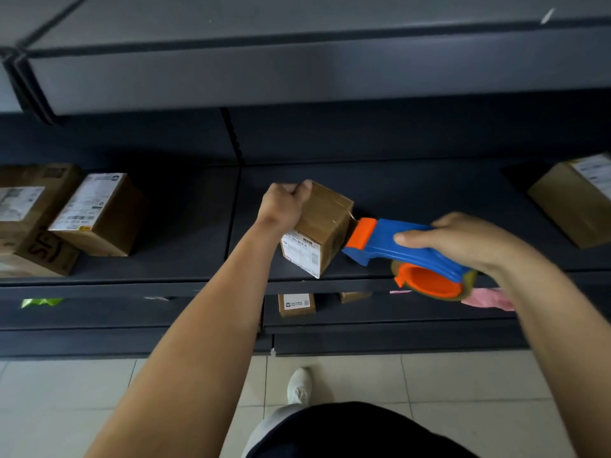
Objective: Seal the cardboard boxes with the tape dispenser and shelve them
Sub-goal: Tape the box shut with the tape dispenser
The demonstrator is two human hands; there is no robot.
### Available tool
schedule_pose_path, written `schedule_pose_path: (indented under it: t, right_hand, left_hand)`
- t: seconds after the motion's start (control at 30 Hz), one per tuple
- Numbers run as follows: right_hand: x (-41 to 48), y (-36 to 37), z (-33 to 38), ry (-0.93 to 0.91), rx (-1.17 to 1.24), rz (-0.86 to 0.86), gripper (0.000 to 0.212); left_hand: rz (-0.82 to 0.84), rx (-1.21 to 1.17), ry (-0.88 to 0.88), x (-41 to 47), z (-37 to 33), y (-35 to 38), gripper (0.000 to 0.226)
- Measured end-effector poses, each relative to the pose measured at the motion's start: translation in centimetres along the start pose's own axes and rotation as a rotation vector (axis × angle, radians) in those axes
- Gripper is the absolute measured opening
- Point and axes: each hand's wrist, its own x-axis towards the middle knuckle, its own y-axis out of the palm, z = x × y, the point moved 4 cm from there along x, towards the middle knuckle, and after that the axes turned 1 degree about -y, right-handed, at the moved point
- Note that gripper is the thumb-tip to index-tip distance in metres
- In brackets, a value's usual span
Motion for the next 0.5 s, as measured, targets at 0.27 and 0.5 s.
schedule_pose_path:
  t: [0.27,0.5]
  right_hand:
    - [3.4,2.8,2.6,0.009,-0.540,-0.208,0.039]
    - [6.3,3.0,-1.0,-0.002,-0.421,-0.559,0.044]
  left_hand:
    - [-0.036,0.064,0.022,-0.1,-0.2,-0.6,0.047]
    - [-0.054,0.133,0.033,-0.9,-0.8,-0.1,0.043]
